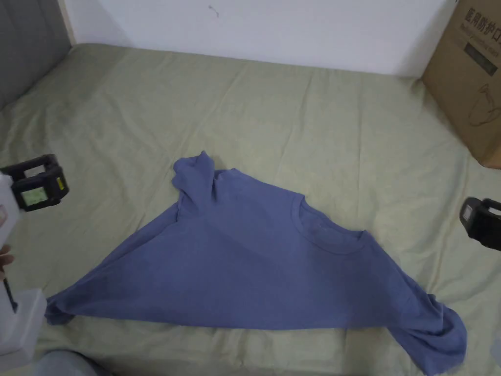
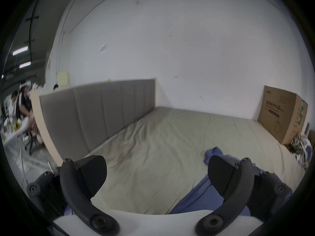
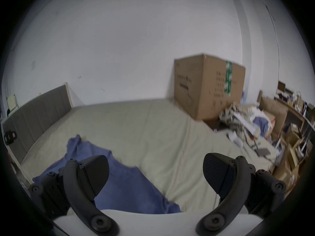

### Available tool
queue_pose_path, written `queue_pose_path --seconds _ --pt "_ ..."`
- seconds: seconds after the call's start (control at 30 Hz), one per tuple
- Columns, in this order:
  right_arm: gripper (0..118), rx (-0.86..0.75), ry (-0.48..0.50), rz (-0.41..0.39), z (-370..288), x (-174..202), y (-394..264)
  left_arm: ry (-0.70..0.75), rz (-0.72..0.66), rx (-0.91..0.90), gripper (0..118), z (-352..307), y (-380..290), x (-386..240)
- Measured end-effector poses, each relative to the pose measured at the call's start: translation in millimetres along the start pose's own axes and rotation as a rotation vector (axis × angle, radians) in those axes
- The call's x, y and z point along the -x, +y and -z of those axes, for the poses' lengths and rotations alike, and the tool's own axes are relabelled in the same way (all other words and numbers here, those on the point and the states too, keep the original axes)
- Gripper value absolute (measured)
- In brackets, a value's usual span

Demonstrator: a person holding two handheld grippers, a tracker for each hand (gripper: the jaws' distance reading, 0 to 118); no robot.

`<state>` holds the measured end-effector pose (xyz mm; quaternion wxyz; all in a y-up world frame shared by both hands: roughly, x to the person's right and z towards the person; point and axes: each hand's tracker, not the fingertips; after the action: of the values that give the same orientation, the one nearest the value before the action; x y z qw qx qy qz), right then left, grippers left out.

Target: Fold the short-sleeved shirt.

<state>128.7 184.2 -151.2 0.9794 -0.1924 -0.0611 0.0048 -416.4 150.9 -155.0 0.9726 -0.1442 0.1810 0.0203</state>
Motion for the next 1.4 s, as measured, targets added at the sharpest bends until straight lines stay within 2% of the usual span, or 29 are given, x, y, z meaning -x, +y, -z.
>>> queue_pose_path --seconds 0.1,0.2,0.27,0.3,0.33,0.4,0.43,0.47,0.57,0.77,0.87,0.93,0.97,1.0,1.03,1.1,1.17,1.3,1.4 --pt "112 -0.064 0.024 -0.059 0 33 5 -0.078 0.057 -0.001 118 0 -2 -24" --pt "110 -0.101 0.088 -0.093 2 61 3 -0.11 0.101 -0.02 114 -4 -8 -44" --pt "100 -0.122 0.12 -0.093 1 75 0 -0.152 0.105 -0.009 94 -6 -12 -53" --pt "88 -0.127 0.132 -0.086 2 80 -2 -0.173 0.109 -0.004 78 -6 -14 -58" --pt "61 -0.127 0.139 -0.086 2 85 -3 -0.184 0.115 0.0 54 -5 -15 -60" --pt "12 -0.126 0.169 -0.073 4 94 -5 -0.194 0.134 0.007 21 -5 -19 -67" --pt "1 -0.127 0.167 -0.067 5 98 -6 -0.204 0.133 0.008 4 -6 -21 -68" --pt "0 -0.131 0.163 -0.062 4 101 -7 -0.216 0.123 0.008 0 -7 -21 -68" --pt "0 -0.094 0.202 -0.063 5 106 -9 -0.247 0.07 0.019 0 -9 -20 -67" --pt "0 -0.075 0.221 -0.07 5 108 -12 -0.228 0.077 0.071 0 -4 -12 -47" --pt "0 -0.068 0.234 -0.074 5 109 -13 -0.217 0.057 0.211 0 7 -8 -23" --pt "0 -0.059 0.243 -0.07 8 110 -14 -0.191 0.031 0.289 16 19 -13 -3" --pt "0 -0.054 0.245 -0.069 9 111 -15 -0.176 0.029 0.325 30 24 -17 7" --pt "0 -0.051 0.247 -0.071 11 112 -16 -0.155 0.036 0.376 57 29 -21 15" --pt "0 -0.047 0.248 -0.074 12 114 -17 -0.14 0.044 0.429 77 34 -26 23" --pt "0 -0.034 0.258 -0.085 14 118 -20 -0.143 0.052 0.518 104 41 -41 39" --pt "0 -0.021 0.265 -0.09 17 121 -23 -0.122 0.034 0.574 109 45 -56 50" --pt "0 0.007 0.276 -0.102 23 129 -28 -0.082 -0.001 0.722 109 62 -88 66" --pt "0 0.027 0.288 -0.117 26 135 -31 -0.065 0.024 0.807 109 75 -113 67"
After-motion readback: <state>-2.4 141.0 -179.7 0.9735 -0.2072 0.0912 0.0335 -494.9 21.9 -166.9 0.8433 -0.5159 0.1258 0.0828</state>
